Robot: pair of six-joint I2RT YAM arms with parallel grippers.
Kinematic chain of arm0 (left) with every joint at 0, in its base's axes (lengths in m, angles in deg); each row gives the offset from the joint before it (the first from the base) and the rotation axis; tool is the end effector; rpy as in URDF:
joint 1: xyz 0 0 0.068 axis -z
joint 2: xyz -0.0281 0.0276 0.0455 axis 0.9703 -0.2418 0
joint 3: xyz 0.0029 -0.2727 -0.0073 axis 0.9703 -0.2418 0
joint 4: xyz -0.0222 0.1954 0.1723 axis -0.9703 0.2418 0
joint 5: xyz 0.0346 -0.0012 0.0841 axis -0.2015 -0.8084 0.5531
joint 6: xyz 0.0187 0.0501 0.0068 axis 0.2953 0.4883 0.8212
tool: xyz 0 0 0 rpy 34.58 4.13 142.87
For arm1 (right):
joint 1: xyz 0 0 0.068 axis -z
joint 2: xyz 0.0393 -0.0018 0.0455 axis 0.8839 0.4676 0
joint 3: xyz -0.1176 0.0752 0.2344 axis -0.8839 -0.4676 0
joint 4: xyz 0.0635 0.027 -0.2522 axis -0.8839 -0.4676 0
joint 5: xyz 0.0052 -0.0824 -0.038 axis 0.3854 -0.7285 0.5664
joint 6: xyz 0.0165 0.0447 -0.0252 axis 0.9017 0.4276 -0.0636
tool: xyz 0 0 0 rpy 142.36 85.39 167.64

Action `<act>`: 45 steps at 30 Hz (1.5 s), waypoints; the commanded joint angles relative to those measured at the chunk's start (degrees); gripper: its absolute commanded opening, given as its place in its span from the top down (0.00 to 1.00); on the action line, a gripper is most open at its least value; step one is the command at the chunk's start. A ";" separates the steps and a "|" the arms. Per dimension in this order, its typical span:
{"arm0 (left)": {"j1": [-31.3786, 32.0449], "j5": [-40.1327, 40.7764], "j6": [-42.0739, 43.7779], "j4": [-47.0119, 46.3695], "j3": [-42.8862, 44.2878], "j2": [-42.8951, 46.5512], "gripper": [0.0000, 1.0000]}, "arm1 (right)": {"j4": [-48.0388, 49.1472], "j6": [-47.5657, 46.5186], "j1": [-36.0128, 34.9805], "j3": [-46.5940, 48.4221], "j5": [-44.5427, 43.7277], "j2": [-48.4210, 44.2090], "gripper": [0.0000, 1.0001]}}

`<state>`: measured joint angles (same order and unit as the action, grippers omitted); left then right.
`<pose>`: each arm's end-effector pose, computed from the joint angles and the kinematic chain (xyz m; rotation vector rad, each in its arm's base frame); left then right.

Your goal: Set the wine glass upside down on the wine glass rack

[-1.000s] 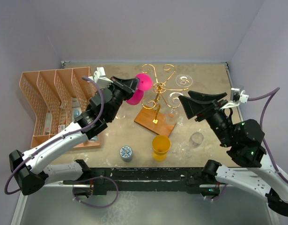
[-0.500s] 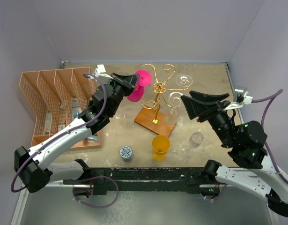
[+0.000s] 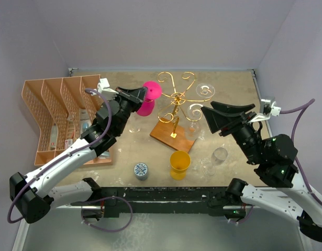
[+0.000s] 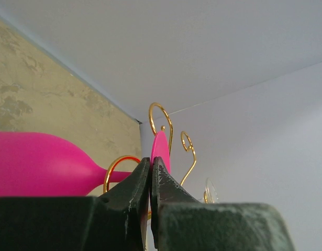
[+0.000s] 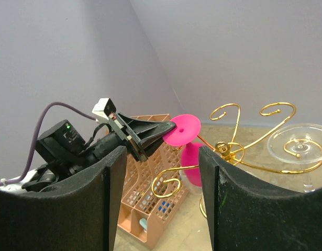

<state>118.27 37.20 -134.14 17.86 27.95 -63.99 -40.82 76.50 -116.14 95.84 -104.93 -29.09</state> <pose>0.1987 -0.1583 0.3831 -0.7213 1.4770 -1.1159 0.0670 0.0721 0.4600 0.0196 1.1603 1.0333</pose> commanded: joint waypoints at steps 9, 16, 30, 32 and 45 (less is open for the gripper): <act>-0.64 1.75 -0.55 0.48 -1.83 4.74 1.00 | 2.33 0.62 -0.30 0.52 1.16 1.74 0.41; -0.60 0.53 0.49 1.44 -3.10 5.88 1.00 | 2.01 1.37 -0.30 0.50 0.27 1.73 0.42; -0.68 0.34 2.20 4.22 -5.78 7.56 0.91 | -2.45 2.71 -0.30 1.89 -5.42 0.89 0.43; -0.72 0.37 2.30 4.71 -5.69 7.65 0.90 | -2.93 3.24 -0.30 1.78 -5.99 0.73 0.43; -0.69 3.13 9.33 16.83 0.10 11.08 0.49 | -8.15 4.93 -0.30 3.41 -8.86 2.89 0.43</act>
<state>117.96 38.93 -128.90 30.82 24.35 -54.96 -47.84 80.31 -116.14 96.34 -111.88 -27.36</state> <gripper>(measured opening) 0.470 0.568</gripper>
